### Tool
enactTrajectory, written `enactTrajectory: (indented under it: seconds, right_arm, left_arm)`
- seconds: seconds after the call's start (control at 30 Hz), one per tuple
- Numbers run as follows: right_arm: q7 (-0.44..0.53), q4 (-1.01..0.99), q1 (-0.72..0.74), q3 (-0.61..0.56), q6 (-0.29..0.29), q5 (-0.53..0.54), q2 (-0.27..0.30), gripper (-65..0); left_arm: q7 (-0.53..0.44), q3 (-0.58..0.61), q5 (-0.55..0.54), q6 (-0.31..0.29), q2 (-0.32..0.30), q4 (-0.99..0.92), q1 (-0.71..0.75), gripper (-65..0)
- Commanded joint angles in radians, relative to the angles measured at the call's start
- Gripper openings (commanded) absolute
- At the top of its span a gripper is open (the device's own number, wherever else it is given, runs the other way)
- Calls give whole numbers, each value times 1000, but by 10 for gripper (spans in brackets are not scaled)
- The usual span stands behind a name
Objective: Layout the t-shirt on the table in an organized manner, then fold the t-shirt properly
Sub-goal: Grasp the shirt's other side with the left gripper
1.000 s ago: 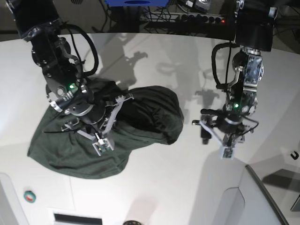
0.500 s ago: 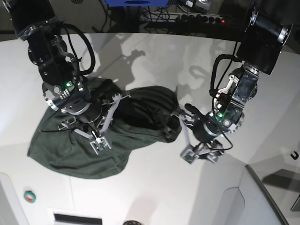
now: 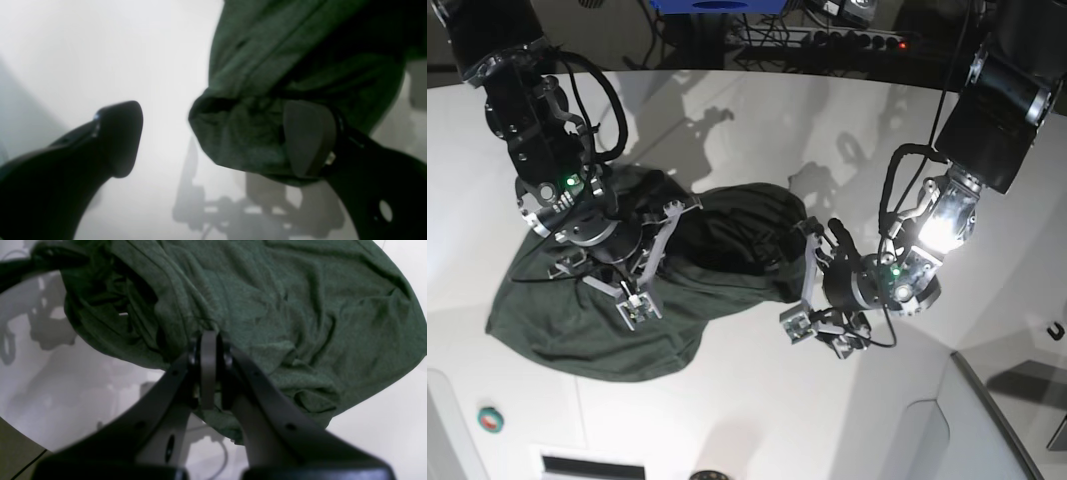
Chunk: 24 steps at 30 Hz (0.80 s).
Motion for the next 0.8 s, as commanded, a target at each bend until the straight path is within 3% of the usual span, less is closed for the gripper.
enactTrajectory:
  seconds: [0.0,0.13,0.27,0.43,0.67,0.7,0.77]
  right_arm:
    - [18,18,16,5,6,0,3,-642]
    - [18,18,16,5,6,0,3,-642]
    - [18,18,16,5,6,0,3,-642]
    - [18,18,16,5,6,0,3,-642]
    - [18,20,16,5,6,0,3,-642]
    - [18,20,18,5,6,0,3,-642]
    - [18,20,24,5,6,0,3,-642]
  left_arm:
    - [-14,4,-4,5,9,-4,-36,0]
    - [-20,26,-4,5,52,-98,-83,0]
    - [-119,26,-4,5,105,-208,-119,0]
    - [-172,26,-4,5,178,-341,-154,0]
    - [-251,21,-6,11,222,-440,-182,0]
    - [-251,23,-6,11,227,-446,-189,-10]
    - [-256,26,-6,10,239,-467,-195,-97]
